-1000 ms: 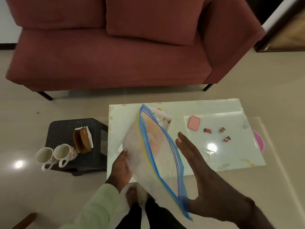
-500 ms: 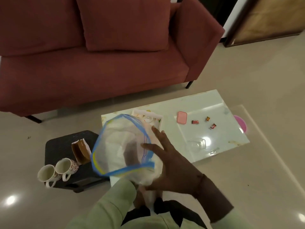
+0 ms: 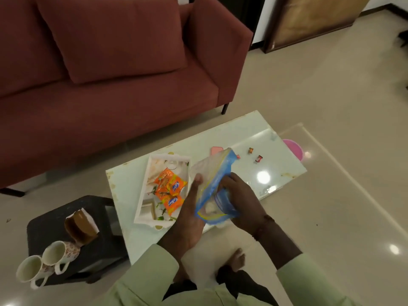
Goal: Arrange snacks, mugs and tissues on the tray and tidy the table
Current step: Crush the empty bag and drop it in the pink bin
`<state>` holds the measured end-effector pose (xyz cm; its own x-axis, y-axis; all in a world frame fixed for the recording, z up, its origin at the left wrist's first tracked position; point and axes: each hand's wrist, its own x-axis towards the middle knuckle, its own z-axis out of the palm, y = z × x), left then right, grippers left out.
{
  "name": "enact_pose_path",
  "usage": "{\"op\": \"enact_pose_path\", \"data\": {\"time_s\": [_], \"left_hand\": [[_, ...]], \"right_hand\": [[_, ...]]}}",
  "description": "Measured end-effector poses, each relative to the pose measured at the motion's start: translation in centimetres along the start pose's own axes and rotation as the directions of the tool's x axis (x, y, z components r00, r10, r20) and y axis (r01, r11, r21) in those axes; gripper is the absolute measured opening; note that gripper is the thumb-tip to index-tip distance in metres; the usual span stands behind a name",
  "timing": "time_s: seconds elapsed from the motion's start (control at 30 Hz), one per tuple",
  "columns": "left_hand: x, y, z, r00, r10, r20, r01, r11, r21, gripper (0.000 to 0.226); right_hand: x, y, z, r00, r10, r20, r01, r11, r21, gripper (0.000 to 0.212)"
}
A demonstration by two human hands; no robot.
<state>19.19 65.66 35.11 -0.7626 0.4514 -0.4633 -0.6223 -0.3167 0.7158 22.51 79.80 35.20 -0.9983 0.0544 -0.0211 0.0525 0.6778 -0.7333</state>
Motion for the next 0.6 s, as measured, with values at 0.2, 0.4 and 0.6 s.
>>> {"op": "enact_pose_path", "data": {"time_s": [0.2,0.4,0.6], "left_hand": [[4.3,-4.7,6.5,0.995,0.010,-0.104,0.031,0.923,0.383,0.060],[8.7,-7.4,13.2,0.995,0.039,-0.088,0.010,0.869,0.495,0.043],[11.3,-9.7,19.4,0.995,0.100,0.027,-0.100,0.872,0.479,0.028]], "right_hand": [[-1.7,5.1,-5.1,0.989,0.130,0.073,-0.130,0.992,-0.010,0.039],[-5.3,11.8,-11.4,0.969,0.247,0.029,-0.240,0.899,0.366,0.047],[-7.9,16.1,-16.8,0.961,0.258,0.104,-0.252,0.646,0.721,0.100]]}}
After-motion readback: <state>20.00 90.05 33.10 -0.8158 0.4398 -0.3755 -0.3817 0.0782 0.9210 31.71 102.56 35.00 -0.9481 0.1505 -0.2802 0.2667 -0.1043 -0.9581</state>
